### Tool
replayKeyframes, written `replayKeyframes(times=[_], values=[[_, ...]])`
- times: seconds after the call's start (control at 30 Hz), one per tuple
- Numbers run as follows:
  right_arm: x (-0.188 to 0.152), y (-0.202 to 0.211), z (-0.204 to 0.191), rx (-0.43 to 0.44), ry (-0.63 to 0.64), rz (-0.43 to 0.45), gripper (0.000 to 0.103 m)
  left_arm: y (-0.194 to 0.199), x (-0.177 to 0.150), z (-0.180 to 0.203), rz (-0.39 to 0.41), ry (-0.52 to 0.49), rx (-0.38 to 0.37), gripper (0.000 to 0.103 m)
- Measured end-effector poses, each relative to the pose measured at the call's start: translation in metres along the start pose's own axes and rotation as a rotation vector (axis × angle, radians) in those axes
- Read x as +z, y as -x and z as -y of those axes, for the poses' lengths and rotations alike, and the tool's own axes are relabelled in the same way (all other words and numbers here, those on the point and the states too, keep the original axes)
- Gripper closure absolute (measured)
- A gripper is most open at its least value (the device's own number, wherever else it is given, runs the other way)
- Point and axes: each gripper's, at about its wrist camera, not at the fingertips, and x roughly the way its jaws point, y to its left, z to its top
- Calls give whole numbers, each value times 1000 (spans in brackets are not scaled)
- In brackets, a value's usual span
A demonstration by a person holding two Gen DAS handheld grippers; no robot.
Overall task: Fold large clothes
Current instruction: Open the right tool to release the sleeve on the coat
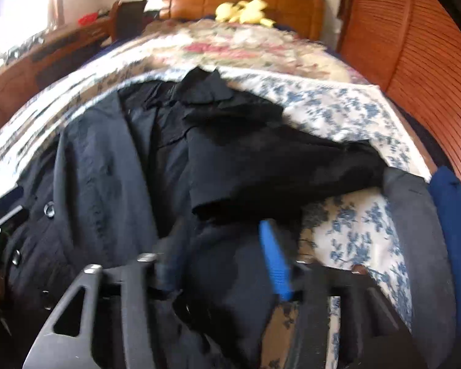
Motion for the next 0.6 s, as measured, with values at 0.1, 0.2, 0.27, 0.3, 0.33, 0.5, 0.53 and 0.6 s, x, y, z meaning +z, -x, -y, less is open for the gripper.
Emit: replayKeyframes(times=[0.1,0.2,0.27,0.3,0.33,0.5,0.53,0.6], values=[[7,11,19,-28,-44,17,43,2,-1,-1,3,4,3,65],[12,13,35,-69,-74,27,42,7,-2,-1,4,10,-8,65],[16,12,42,-94,-78,28,42,12,-2,0,11,12,-20,65],[18,10,46,-111,-79,24,42,14,-2,0,13,9,-21,65],[19,7,50,-129,-84,18,42,17,-2,1,14,4,-23,65],[23,-9,75,-166,-159,-6,42,30,-5,4,11,-23,-34,65],[23,-10,81,-163,-182,-9,41,32,-5,4,11,-31,-36,65],[26,-18,93,-147,-240,-16,41,36,-7,5,11,-44,-35,65]])
